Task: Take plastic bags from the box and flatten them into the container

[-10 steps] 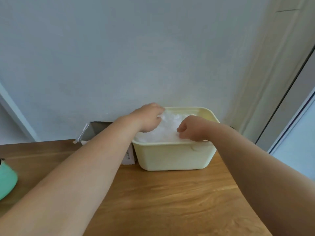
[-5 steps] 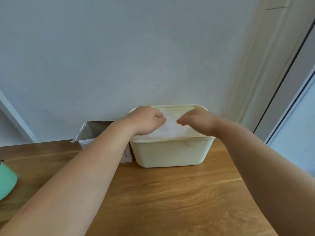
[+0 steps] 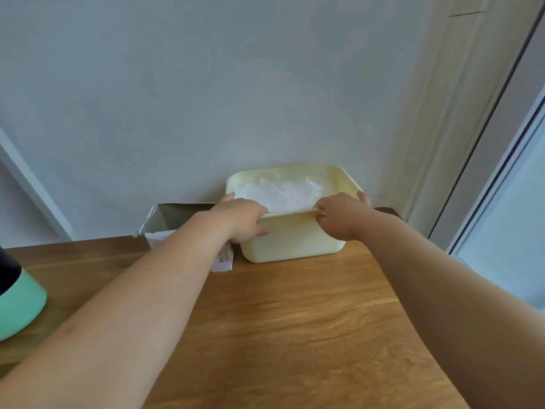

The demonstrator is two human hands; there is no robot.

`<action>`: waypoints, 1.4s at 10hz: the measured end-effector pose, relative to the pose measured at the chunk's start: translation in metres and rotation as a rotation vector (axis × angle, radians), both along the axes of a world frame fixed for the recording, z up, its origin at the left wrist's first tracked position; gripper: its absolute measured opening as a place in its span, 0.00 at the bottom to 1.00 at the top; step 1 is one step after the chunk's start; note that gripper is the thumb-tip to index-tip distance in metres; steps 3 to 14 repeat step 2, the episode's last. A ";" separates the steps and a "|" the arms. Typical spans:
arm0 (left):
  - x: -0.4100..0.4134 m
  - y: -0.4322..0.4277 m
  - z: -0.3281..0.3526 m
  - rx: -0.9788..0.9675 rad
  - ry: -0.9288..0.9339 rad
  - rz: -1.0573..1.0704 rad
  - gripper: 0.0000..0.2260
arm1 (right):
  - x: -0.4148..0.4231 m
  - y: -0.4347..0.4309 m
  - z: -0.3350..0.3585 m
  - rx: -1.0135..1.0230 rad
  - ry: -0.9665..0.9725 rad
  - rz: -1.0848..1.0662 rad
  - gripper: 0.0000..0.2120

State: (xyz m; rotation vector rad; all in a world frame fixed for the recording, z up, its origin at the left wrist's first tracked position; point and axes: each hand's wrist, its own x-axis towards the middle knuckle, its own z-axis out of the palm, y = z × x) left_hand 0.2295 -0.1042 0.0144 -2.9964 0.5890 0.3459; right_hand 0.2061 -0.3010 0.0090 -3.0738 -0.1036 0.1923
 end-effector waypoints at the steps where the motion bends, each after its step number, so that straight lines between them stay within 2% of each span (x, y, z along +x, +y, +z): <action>1: 0.003 0.002 -0.004 -0.097 -0.087 0.017 0.24 | 0.001 0.002 -0.003 0.055 -0.065 -0.035 0.18; 2: -0.007 0.012 -0.004 -0.327 -0.238 0.016 0.33 | -0.010 0.004 0.003 0.141 -0.250 0.007 0.28; 14: -0.007 0.012 -0.004 -0.327 -0.238 0.016 0.33 | -0.010 0.004 0.003 0.141 -0.250 0.007 0.28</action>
